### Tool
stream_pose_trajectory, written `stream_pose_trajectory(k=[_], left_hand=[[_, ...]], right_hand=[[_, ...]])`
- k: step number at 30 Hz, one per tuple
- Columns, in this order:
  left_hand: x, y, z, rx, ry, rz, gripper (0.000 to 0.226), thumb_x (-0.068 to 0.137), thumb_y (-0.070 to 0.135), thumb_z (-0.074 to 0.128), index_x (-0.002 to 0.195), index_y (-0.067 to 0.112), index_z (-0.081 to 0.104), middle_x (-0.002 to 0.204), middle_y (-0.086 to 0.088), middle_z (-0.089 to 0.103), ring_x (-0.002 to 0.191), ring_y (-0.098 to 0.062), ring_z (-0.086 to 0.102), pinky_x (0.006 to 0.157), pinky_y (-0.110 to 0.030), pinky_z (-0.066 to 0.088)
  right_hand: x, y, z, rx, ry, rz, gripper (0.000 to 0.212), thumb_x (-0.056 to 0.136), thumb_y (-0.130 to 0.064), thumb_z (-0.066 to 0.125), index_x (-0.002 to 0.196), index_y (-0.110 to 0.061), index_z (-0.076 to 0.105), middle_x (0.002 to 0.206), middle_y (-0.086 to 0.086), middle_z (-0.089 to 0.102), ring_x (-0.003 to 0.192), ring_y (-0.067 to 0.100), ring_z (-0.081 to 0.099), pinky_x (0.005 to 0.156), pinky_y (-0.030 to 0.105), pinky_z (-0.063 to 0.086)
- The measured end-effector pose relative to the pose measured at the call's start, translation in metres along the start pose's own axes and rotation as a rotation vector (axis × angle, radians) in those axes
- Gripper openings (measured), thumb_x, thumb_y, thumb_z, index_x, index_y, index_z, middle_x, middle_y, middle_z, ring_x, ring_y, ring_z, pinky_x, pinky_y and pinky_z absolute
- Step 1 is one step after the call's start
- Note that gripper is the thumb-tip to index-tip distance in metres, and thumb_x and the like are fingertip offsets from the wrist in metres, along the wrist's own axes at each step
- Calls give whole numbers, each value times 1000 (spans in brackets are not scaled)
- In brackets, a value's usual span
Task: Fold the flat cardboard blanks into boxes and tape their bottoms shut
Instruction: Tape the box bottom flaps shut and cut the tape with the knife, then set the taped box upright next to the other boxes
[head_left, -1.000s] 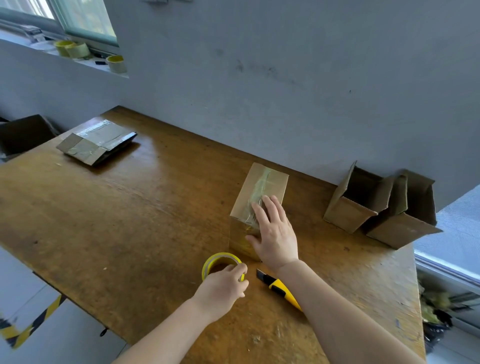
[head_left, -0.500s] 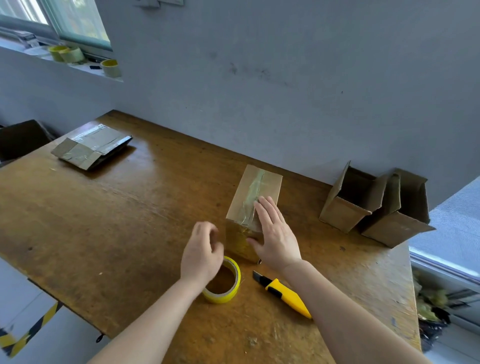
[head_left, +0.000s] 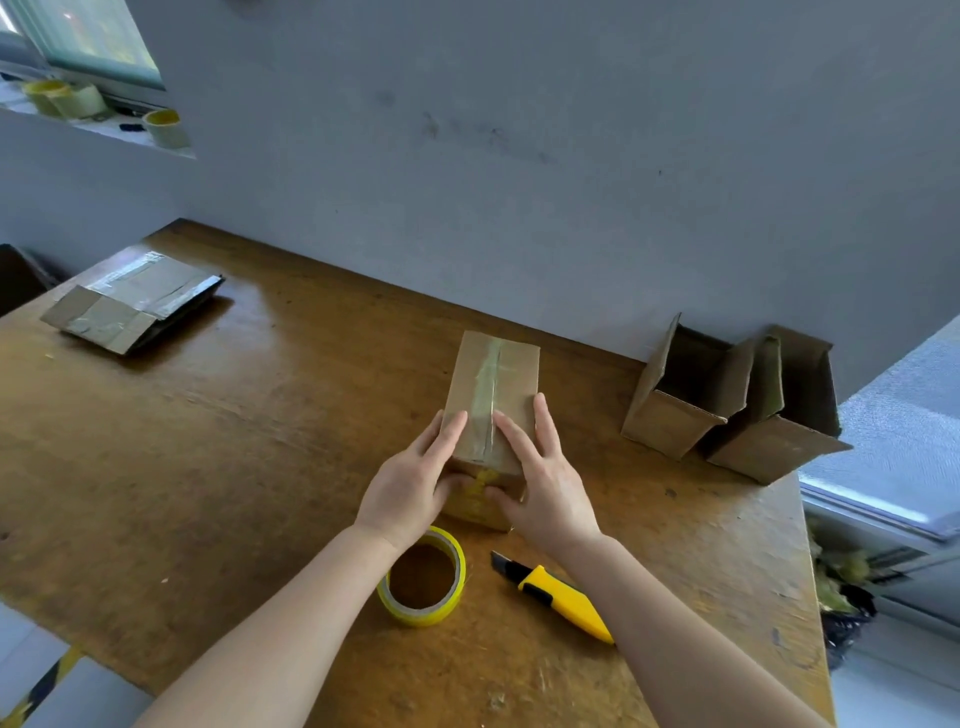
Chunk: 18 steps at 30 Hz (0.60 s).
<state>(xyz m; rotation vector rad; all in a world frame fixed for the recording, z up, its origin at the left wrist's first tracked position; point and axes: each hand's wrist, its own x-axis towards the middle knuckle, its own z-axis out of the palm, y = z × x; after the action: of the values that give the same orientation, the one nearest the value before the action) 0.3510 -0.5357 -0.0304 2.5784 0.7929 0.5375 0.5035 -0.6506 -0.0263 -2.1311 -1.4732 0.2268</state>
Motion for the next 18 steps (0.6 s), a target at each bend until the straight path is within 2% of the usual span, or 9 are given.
stream_pose_trajectory(k=[3, 6, 9, 11, 13, 14, 16, 18], left_hand=[[0, 0, 0, 30, -29, -9, 84, 84, 25, 72, 151, 21, 22, 153, -10, 34, 116, -33, 59, 90, -40, 53], [0, 6, 4, -4, 15, -41, 83, 82, 20, 73, 150, 20, 25, 151, -10, 37, 111, -34, 62, 87, -41, 54], [0, 8, 5, -54, 48, -70, 83, 82, 17, 73, 150, 24, 25, 150, -8, 39, 117, -32, 59, 92, -40, 52], [1, 9, 3, -106, 67, -103, 84, 82, 18, 74, 150, 26, 26, 148, -6, 42, 123, -30, 55, 96, -39, 49], [4, 10, 0, -237, 121, -202, 84, 78, 21, 78, 148, 24, 32, 143, -6, 50, 125, -26, 53, 99, -38, 47], [6, 11, -1, -326, 160, -269, 85, 75, 23, 80, 147, 23, 34, 139, -5, 53, 124, -24, 53, 100, -34, 47], [9, 13, -4, -502, 223, -399, 88, 70, 26, 84, 145, 24, 38, 133, -1, 58, 119, -18, 56, 96, -23, 47], [10, 13, -5, -630, 252, -503, 89, 66, 30, 86, 143, 28, 41, 131, 3, 59, 116, -16, 58, 96, -25, 49]], right_hand=[[0, 0, -1, 12, 9, 8, 89, 79, -34, 77, 147, -44, 20, 161, -4, -8, 135, 29, 40, 94, 36, 51], [0, -3, 2, 33, 42, 24, 84, 80, -33, 76, 146, -42, 24, 161, -4, -4, 134, 29, 41, 94, 36, 51], [0, -1, 0, 117, 4, 56, 92, 78, -35, 76, 148, -39, 17, 161, -11, -3, 136, 20, 38, 96, 31, 49], [-1, 0, -8, 309, -4, 178, 94, 77, -56, 69, 150, -37, 12, 160, -11, 11, 133, 11, 38, 99, 30, 47], [-2, -2, -14, 604, 14, 384, 90, 76, -76, 53, 150, -38, 17, 155, -9, 29, 128, 9, 43, 100, 31, 42], [-1, -2, -16, 714, 25, 474, 85, 78, -78, 45, 149, -37, 21, 153, -6, 34, 126, 9, 44, 101, 30, 39], [3, 0, -19, 770, 39, 615, 76, 87, -70, 37, 150, -29, 26, 153, -1, 36, 128, 12, 40, 101, 29, 33], [9, 4, -21, 745, 7, 779, 75, 93, -63, 40, 152, -20, 25, 153, 5, 35, 135, 23, 37, 105, 36, 33]])
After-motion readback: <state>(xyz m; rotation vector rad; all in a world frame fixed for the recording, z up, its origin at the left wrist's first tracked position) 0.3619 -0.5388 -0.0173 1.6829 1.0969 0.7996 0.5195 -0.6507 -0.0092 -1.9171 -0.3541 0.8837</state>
